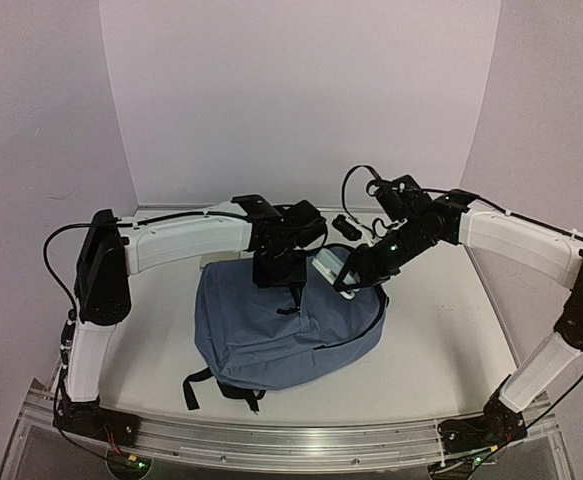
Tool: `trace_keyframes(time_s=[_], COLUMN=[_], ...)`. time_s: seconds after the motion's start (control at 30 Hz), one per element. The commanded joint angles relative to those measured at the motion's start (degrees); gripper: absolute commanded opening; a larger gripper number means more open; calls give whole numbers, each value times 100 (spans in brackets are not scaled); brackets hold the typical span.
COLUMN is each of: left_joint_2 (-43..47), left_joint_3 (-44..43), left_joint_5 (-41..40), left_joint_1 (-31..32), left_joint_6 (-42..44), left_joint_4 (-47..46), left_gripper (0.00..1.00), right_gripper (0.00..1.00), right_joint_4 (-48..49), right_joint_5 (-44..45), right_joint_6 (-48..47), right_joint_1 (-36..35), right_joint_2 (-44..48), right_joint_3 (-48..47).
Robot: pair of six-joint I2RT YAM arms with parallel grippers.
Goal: Pack the student bag
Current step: Place the stationery in the student bag.
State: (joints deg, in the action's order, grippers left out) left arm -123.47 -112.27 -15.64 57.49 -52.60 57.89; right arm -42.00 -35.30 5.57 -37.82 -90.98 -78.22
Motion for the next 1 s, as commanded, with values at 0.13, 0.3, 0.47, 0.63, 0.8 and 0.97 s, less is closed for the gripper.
trace_keyframes(time_s=[0.13,0.3,0.47,0.63,0.8,0.97], left_joint_2=[-361,-314,-290,-312,6,650], left_joint_3=[-17,417,538,363,61,193], left_joint_5=[266,370,394,312,-49,-173], left_joint_1=[25,17,8,16,120,246], left_joint_6=[-101,-148,-113,-20,-7,201], left_joint_4=[752,742,713,751,870,399], left_gripper=[40,27,15,1,0,0], right_gripper=[0,0,0,0,0,0], right_joint_4=[61,56,54,54,29,11], right_joint_5=[-84,18,30,32,-40,-251], right_joint_6=[32,-36,-44,-52,-68,-89], right_joint_1=[188,187,188,187,183,111], right_joint_2=[189,212,199,160,106,-8], right_joint_3=[-12,21,15,-11,-69,-300])
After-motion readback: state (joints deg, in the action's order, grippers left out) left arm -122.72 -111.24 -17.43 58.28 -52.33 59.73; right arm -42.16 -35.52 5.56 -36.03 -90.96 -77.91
